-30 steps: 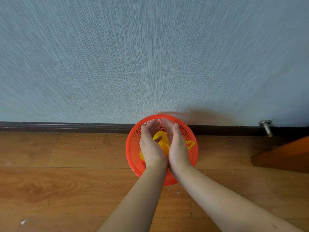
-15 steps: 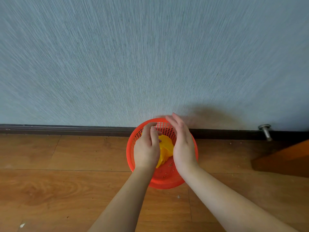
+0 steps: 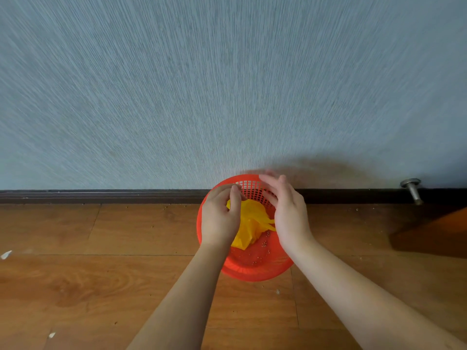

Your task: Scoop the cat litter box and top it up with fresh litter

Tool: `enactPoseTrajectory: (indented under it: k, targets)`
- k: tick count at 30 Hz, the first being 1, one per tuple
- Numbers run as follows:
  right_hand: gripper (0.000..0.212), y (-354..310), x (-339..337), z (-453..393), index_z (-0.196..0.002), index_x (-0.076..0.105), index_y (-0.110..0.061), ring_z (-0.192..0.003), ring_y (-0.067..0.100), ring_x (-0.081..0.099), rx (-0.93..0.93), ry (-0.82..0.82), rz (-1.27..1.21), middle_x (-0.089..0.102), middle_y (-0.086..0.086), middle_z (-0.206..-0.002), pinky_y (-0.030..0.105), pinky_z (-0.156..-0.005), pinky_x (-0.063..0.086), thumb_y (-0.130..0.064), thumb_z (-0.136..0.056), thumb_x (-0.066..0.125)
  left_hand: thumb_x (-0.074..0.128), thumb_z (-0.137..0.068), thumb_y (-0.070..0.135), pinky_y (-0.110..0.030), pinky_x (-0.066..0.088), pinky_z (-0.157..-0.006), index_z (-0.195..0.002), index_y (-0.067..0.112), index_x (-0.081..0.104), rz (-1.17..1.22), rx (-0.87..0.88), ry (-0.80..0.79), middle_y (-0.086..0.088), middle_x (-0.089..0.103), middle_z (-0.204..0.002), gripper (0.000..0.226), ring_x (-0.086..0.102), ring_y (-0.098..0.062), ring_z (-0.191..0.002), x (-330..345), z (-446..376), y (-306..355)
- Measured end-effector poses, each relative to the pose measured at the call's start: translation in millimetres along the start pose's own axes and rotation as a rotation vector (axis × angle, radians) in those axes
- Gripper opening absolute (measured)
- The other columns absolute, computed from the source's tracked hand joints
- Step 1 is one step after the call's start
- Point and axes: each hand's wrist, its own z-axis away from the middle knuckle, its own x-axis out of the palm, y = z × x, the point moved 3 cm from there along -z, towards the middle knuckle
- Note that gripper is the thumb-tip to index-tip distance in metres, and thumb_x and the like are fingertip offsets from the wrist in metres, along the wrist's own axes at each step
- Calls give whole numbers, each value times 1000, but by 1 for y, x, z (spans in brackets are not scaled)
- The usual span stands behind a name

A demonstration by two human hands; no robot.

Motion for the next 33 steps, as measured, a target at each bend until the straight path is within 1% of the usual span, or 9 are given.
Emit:
enactPoseTrajectory:
  k: [5,8,10,13,16,20,23,26,33]
  targets:
    - [53,-5,-8,2,-113,70,-21,-118,-9,50,-17,-25,150,63,-17,-123,12,-101,36,-41,-103,23,40,-100,31,-26,29,-111,-62,18,67,-106,78,20,16,62,-60,49,58,1,-68,-1,1,0]
    - [46,-7,-12,0,-122,62,-26,-110,-13,53,9,-51,159,69,-14,-113,3,-91,33,-42,-104,22,42,-102,28,-29,49,-69,-84,18,68,-77,-9,-68,15,65,-61,32,53,3,-53,-1,5,-3]
    - [41,-7,-12,-2,-124,59,-27,-109,-11,54,1,-59,180,70,-12,-112,3,-89,34,-37,-105,24,44,-101,28,-29,49,-67,-110,22,62,-134,1,-101,10,71,-86,21,61,1,-68,-1,8,-3]
    - [40,-3,-10,-2,-130,56,-22,-116,-1,56,-23,-89,233,65,-9,-122,24,-103,41,-37,-104,30,44,-99,29,-19,45,-81,-128,20,55,-217,127,-113,6,65,-116,32,60,-6,-99,0,10,-4]
    - [47,-2,-10,-2,-134,54,-17,-128,8,48,-155,-116,538,57,-3,-134,30,-110,36,-41,-101,31,40,-97,32,-36,46,-98,-131,12,55,-297,253,-96,-3,61,-127,43,55,-20,-119,2,8,-5]
    - [61,2,-8,-2,-142,43,-12,-137,20,37,-391,-145,965,44,6,-147,37,-113,30,-48,-97,24,25,-98,46,-44,11,-120,-148,22,37,-587,256,-176,2,37,-154,57,22,-21,-147,8,5,-6]
    - [68,6,-9,-1,-152,22,-20,-146,19,18,-329,-187,1148,23,2,-158,38,-119,18,-55,-95,12,7,-95,53,-43,-7,-120,-154,31,19,-670,191,-265,8,14,-162,64,-4,-15,-150,11,6,-11]
    - [69,2,-10,-2,-153,17,-21,-147,20,16,-333,-160,1255,23,3,-158,42,-120,13,-56,-94,8,-1,-94,53,-44,-12,-118,-154,32,17,-692,170,-294,8,8,-163,67,-11,-13,-149,12,5,-11]
    - [78,-2,-2,3,-152,19,-7,-148,16,9,-335,-158,1353,23,7,-158,39,-121,5,-57,-94,3,14,-100,48,-42,-1,-121,-152,18,29,-725,327,-264,-3,29,-158,62,6,-18,-150,11,7,-7]
